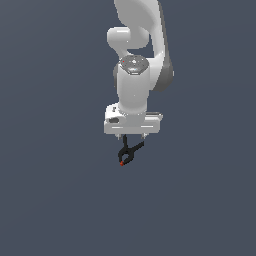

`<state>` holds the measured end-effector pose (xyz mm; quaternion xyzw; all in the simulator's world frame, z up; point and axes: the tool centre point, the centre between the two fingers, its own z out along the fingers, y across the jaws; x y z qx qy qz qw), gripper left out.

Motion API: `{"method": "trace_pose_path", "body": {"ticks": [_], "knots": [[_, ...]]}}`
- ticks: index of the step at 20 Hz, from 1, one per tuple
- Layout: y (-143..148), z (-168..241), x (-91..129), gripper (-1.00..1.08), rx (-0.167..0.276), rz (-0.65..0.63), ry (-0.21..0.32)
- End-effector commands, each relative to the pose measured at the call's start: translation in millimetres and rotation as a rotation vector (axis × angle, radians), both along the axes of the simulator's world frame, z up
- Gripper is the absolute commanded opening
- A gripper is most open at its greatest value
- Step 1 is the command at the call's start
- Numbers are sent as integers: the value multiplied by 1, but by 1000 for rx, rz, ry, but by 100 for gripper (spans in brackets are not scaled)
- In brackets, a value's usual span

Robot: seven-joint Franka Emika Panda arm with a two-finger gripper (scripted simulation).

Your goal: Pick up the object and move it to a goal position.

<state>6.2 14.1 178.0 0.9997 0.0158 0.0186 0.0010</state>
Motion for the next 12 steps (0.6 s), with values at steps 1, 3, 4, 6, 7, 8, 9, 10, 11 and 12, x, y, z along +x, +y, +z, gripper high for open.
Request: {"method": "trace_pose_path", "body": {"ticks": [1,3,4,6,7,8,9,10,11,12], "knots": [[0,0,0,100,0,0,0],[-1,1,1,100,1,-5,-1],[-3,1,1,100,3,-11,-2],[-7,4,3,100,8,-29,-7],[-10,6,5,100,11,-41,-10],[-13,8,6,100,14,-49,-13],[-15,10,7,100,16,-55,-15],[-16,11,8,100,17,-59,-16],[-17,12,8,100,18,-60,-17],[-17,13,8,100,18,-59,-18]]}}
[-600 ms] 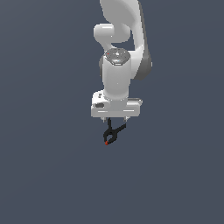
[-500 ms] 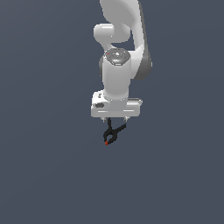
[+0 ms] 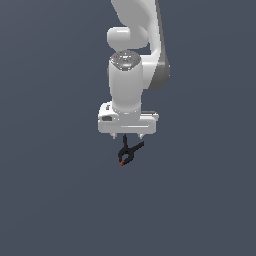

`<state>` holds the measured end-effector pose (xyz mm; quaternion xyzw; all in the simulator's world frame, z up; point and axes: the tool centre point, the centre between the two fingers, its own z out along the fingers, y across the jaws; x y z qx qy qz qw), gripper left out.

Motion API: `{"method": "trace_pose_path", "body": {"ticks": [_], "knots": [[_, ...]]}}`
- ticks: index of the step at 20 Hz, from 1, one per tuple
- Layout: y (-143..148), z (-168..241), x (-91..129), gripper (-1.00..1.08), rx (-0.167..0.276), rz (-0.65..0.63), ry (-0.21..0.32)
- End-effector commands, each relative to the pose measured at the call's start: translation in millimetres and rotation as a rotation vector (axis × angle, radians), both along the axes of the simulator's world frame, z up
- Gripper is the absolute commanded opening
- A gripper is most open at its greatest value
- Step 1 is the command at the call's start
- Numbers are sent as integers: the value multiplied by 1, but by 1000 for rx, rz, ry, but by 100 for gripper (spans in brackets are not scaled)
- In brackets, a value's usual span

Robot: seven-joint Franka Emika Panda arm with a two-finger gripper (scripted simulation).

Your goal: Pick up the object and move it to a goal position.

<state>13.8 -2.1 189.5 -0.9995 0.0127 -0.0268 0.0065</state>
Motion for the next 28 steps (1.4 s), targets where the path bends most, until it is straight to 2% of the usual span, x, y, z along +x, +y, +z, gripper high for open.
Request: {"method": "trace_pose_path", "body": {"ticks": [1,11,28], "knots": [[-1,1,1,100,1,-1,-1],[1,-22,-3,100,5,-75,11],[3,-111,-27,100,1,-381,52]]}}
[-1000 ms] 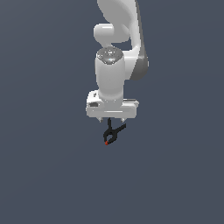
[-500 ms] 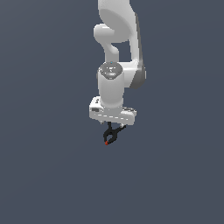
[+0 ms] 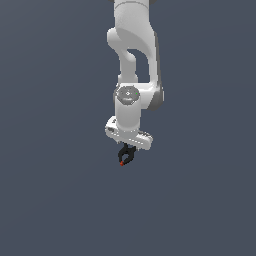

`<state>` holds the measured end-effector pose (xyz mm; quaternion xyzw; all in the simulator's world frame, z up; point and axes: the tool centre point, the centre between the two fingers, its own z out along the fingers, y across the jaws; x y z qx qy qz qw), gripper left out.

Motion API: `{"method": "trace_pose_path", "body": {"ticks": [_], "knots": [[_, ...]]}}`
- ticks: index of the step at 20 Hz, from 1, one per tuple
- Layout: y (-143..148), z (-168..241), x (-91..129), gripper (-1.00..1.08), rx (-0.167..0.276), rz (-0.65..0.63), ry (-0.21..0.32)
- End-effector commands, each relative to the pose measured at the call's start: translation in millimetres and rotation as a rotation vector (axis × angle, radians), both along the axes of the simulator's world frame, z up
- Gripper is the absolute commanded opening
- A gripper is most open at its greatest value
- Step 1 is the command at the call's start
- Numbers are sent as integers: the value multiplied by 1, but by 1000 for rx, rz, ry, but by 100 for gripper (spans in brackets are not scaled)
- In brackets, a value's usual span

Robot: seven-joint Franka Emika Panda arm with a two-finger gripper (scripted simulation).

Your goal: Pick up the object and move it to a goal position.

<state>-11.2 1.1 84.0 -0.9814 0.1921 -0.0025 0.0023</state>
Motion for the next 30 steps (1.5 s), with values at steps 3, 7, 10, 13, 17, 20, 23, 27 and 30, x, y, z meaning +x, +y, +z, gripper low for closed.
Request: {"method": "trace_pose_path", "body": {"ticks": [3,7,10,13,17,20,23,27,30], "knots": [[0,-12,-4,100,-3,-44,4],[0,-15,-5,100,-3,-55,6],[0,-15,-5,100,-3,-50,6],[0,-22,-5,100,-3,-51,6],[0,-41,-6,100,-3,-53,6],[0,-55,-6,100,-3,-54,6],[0,-63,-6,100,-3,-55,6],[0,-65,-5,-100,-3,-55,6],[0,-65,-5,-100,-3,-55,6]]}}
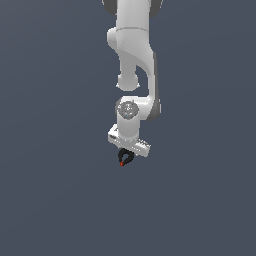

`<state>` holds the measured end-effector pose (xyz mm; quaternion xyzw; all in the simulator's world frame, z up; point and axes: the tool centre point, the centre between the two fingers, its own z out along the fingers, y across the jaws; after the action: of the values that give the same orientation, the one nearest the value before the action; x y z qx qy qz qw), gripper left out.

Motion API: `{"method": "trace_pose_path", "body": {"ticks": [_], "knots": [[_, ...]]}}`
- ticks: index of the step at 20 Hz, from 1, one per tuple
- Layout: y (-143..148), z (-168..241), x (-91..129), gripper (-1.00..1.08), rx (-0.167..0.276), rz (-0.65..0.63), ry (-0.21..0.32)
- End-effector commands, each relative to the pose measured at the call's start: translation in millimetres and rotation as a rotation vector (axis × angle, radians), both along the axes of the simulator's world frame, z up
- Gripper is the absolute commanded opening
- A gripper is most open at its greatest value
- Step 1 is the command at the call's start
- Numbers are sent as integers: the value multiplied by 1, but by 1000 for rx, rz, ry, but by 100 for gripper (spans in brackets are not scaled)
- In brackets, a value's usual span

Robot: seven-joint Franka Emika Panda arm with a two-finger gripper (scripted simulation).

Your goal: Pick up the object and move it to a goal position.

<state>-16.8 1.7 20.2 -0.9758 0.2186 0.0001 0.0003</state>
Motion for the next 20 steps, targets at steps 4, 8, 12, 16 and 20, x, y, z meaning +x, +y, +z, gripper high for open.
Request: {"method": "trace_pose_path", "body": {"ticks": [4,8,12,16,20], "knots": [[-1,-1,0,-100,-1,-1,0],[0,0,0,-100,0,0,0],[10,2,-1,-100,0,0,0],[32,5,-4,-100,0,0,0],[66,11,-9,-100,0,0,0]]}}
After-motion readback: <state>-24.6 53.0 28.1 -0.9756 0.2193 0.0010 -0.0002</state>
